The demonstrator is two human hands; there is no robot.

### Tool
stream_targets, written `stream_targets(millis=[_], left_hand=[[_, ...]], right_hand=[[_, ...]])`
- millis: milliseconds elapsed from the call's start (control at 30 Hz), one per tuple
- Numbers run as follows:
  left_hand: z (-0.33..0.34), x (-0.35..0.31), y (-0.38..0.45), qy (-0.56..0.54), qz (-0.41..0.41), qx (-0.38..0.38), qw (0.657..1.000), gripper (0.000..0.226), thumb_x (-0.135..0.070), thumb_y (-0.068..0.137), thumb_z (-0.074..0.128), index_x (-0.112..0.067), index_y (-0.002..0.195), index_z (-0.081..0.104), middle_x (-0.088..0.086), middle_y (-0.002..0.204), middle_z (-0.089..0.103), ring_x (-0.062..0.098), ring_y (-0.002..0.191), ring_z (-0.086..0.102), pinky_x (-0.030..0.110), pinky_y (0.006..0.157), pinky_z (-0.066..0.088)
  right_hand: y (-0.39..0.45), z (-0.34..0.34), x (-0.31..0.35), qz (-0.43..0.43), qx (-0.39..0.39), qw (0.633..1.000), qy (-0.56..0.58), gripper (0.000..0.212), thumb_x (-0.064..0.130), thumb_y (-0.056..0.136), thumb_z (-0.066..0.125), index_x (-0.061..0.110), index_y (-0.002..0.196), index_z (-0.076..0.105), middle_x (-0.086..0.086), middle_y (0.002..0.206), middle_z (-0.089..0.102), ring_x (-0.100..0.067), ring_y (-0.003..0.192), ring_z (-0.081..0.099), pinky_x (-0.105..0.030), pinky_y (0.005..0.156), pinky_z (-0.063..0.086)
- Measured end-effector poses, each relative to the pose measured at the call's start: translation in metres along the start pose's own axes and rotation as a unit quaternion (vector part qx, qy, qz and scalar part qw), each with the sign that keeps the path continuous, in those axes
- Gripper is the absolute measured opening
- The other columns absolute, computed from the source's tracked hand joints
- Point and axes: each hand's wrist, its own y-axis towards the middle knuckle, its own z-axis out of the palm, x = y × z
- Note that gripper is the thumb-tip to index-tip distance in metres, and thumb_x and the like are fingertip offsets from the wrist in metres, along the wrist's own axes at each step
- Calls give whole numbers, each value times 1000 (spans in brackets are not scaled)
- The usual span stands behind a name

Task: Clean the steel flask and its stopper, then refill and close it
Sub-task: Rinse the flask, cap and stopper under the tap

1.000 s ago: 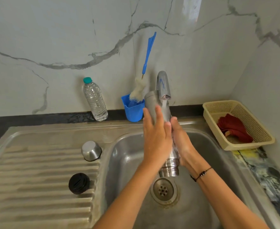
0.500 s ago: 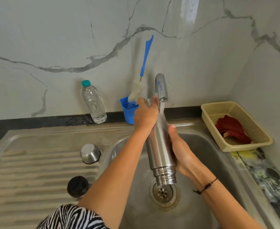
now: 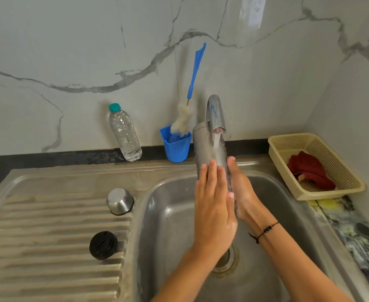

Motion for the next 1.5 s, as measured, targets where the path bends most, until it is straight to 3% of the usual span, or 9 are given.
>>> stream_targets(millis=[167,300,633,767,933,1100,1233,1400,1500], left_hand=[[-25,-9,58,-41,-92,32,994,59,-49,95,8,-31,149,-6,-7,153,-27,25,147,-9,40,120,5],[-38,-7,102,-98,-187,43,976,55,-40,103,26,-35,152,1,8,160,-8,32,143,23,44,111,29],[-29,9,125,-180,-288,19,940,48,-45,98,39,-13,134,39,13,126,52,27,107,56,37,87,48],[-33,8,121,-140,-247,-31,958,45,-38,100,38,-12,137,38,12,134,44,24,112,51,27,81,37],[-27,5,87,-86,-123,4,989,56,-29,104,27,-17,153,2,6,161,-6,18,148,-2,35,120,12],[-13,4,15,-26,33,31,999,51,-36,102,11,-29,147,-12,-7,155,-21,7,143,-24,33,118,-7],[-17,0,29,-8,-41,51,998,53,-48,98,5,-28,145,-11,-7,151,-31,15,143,-27,35,120,-4],[-20,-18,67,-12,-107,68,992,53,-32,103,25,-35,152,5,7,158,-21,32,142,21,37,111,30],[-21,-20,85,-42,-143,18,989,39,-30,103,29,-27,141,30,22,144,24,26,106,52,27,79,47]], right_hand=[[-12,-4,-10,-5,26,1000,10,53,53,95,29,12,110,59,-13,84,72,-24,71,70,-30,59,57],[-21,-1,-15,45,45,996,59,55,56,92,35,7,103,58,-13,70,68,-24,59,66,-31,54,56],[-26,-3,-18,104,39,988,109,76,64,80,43,4,126,49,-28,105,63,-40,76,66,-46,68,56],[-22,0,-15,36,20,999,-17,61,60,88,35,10,112,59,-17,91,71,-32,84,68,-44,83,55],[-14,8,-6,32,13,999,8,54,51,95,32,6,109,58,-10,69,69,-21,64,67,-30,59,55],[-7,6,6,19,11,1000,18,57,53,96,29,8,115,58,-9,77,73,-17,69,71,-25,56,55],[-9,3,-1,3,0,1000,-20,47,45,100,24,16,99,60,1,66,72,-7,59,68,-17,46,51],[-12,1,0,-33,5,999,-4,43,43,100,23,20,100,59,2,62,71,-8,54,67,-19,44,51],[-14,0,1,-45,1,999,-5,42,44,99,27,17,103,59,-5,65,70,-18,56,66,-27,52,54]])
